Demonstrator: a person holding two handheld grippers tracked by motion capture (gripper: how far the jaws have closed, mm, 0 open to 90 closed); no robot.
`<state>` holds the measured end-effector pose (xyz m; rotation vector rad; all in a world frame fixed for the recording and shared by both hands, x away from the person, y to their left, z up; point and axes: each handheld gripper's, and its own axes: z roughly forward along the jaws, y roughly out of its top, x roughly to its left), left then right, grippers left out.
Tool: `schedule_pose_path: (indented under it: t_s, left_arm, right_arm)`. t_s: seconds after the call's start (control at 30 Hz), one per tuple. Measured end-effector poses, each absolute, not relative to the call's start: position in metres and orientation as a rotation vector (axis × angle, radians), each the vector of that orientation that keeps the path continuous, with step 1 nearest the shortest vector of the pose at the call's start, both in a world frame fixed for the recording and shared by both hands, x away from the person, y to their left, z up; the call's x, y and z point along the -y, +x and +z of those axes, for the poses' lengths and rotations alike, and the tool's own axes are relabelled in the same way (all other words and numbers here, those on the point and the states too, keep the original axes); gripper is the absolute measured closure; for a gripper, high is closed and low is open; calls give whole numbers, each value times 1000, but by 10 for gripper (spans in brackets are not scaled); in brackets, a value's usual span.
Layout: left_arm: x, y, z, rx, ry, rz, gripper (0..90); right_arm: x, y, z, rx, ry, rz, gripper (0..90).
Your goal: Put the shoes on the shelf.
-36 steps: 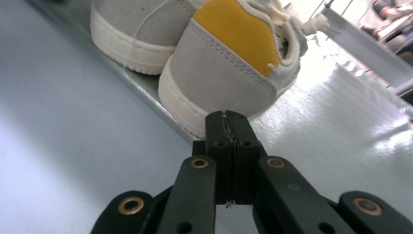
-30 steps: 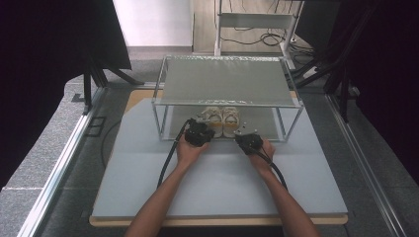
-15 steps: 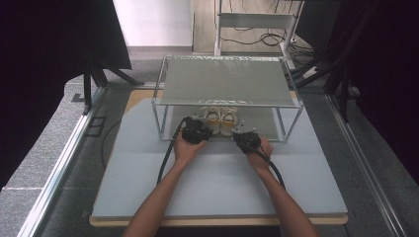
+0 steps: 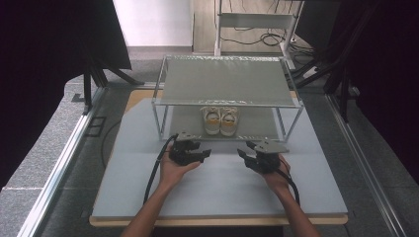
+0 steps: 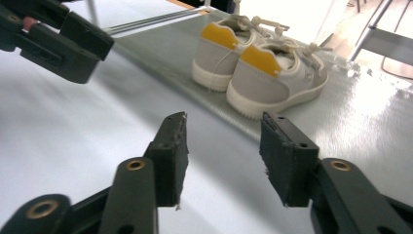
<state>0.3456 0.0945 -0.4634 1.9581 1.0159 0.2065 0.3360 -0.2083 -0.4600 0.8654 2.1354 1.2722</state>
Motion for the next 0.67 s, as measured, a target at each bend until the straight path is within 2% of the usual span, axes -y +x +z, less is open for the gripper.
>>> schedule_pose_path:
  t_s: [0.23,0.67]
  left_arm:
    - [-116,316,-470,-1013,1960,204,390]
    - [-127,305,-467,-1029,1952,200,363]
  right_arm:
    - [245,306,-466,-2144,909,1276,456]
    - [267,299,-464,-2115,952,1283,422]
